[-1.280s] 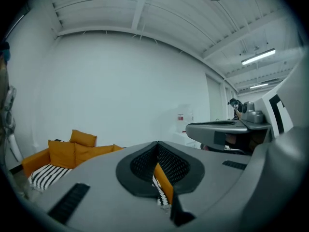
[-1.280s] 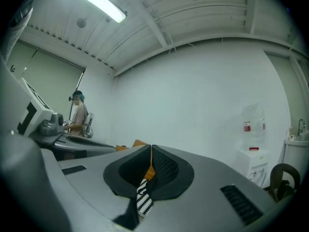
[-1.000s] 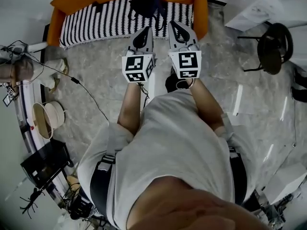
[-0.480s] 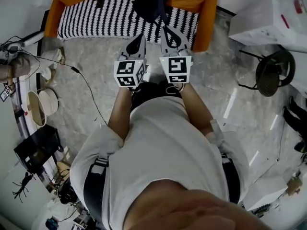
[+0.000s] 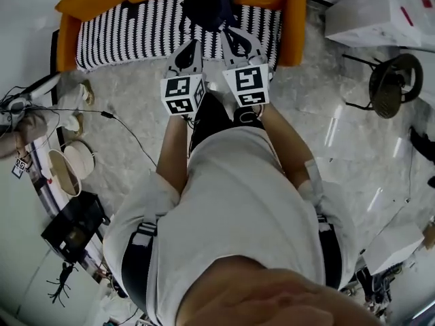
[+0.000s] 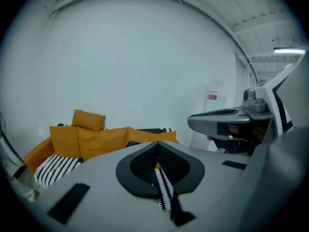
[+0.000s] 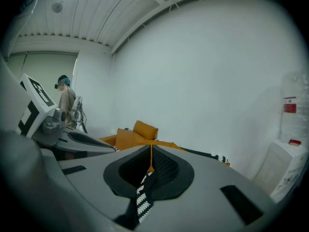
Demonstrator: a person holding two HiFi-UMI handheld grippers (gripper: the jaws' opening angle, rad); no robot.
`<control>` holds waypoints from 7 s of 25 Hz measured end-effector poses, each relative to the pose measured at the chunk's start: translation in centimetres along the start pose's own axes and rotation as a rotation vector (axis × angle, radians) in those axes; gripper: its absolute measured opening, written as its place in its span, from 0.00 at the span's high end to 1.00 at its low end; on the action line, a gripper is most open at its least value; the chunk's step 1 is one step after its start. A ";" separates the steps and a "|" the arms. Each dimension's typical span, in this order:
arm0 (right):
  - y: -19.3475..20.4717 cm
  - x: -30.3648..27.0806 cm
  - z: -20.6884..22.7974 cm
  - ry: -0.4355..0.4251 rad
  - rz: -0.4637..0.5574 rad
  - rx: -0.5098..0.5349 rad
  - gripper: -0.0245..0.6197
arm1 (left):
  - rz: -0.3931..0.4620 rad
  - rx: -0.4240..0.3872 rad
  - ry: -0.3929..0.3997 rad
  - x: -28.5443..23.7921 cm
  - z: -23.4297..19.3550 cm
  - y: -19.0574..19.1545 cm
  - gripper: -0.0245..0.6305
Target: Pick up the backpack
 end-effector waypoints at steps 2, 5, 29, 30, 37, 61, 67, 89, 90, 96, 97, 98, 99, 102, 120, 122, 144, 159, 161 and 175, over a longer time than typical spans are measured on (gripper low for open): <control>-0.1 -2.3 0.3 0.031 -0.020 0.049 0.90 | 0.008 -0.035 0.024 -1.2 -1.9 -0.4 0.94; 0.0 -5.4 1.4 0.092 -0.046 0.061 0.90 | 0.002 -0.049 0.059 -3.5 -4.5 -0.9 0.94; 10.3 -15.5 4.8 0.155 -0.326 0.012 0.90 | -0.173 -0.296 0.464 -20.7 -14.2 3.7 0.94; 10.6 -16.0 5.4 0.149 -0.328 0.008 0.90 | -0.179 -0.303 0.471 -21.6 -14.1 3.8 0.94; 13.5 -20.9 10.1 0.115 -0.348 -0.055 0.90 | -0.273 -0.369 0.485 -28.8 -14.1 3.6 0.94; 23.5 -26.9 20.0 0.190 -0.470 -0.166 0.90 | -0.521 -0.399 0.535 -46.1 -14.6 12.9 0.94; 25.3 -28.2 21.8 0.200 -0.484 -0.186 0.90 | -0.573 -0.430 0.555 -48.6 -14.5 14.8 0.94; 28.4 -31.9 24.7 0.176 -0.553 -0.222 0.85 | -0.780 -0.451 0.792 -54.7 -16.7 18.4 0.70; 28.7 -32.2 24.9 0.164 -0.561 -0.228 0.72 | -0.785 -0.468 0.802 -54.9 -16.7 18.7 0.67; 30.3 -32.7 25.6 0.126 -0.595 -0.251 0.64 | -0.816 -0.503 0.831 -55.8 -16.4 20.6 0.63; 30.7 -32.8 25.7 0.122 -0.602 -0.256 0.63 | -0.815 -0.505 0.831 -56.1 -16.3 20.9 0.63; 31.0 -33.0 25.8 0.117 -0.609 -0.261 0.63 | -0.814 -0.511 0.833 -56.4 -16.1 21.0 0.62; 31.3 -33.1 25.9 0.113 -0.614 -0.267 0.62 | -0.812 -0.523 0.837 -56.7 -16.0 21.1 0.62; 32.2 -33.8 26.4 0.106 -0.622 -0.283 0.61 | -0.809 -0.572 0.860 -57.6 -15.6 21.5 0.60; 34.9 -35.2 26.6 0.098 -0.648 -0.284 0.62 | -0.767 -0.739 0.887 -58.5 -15.6 24.2 0.54; 34.9 -35.3 26.4 0.102 -0.641 -0.290 0.64 | -0.761 -0.754 0.884 -58.4 -15.7 24.5 0.54; 34.2 -34.6 24.3 0.096 -0.602 -0.308 0.75 | -0.772 -0.660 0.714 -54.2 -15.6 25.0 0.79; 32.2 -34.7 18.2 0.004 -0.579 -0.240 0.79 | -0.752 -0.575 0.568 -47.0 -19.3 25.6 0.84; 32.4 -34.2 17.5 -0.007 -0.577 -0.224 0.79 | -0.744 -0.563 0.548 -46.0 -19.2 26.2 0.84; 33.3 -31.1 12.5 -0.057 -0.594 -0.185 0.80 | -0.734 -0.492 0.483 -39.9 -19.7 28.7 0.85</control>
Point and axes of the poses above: the fingertips, and each gripper's own axes: x backward along the fingers, z to its right, y out of its underside, the point moved 9 cm from there along x, backward along the fingers, and after that the axes turned 12 degrees about z, right-handed, at the moved point
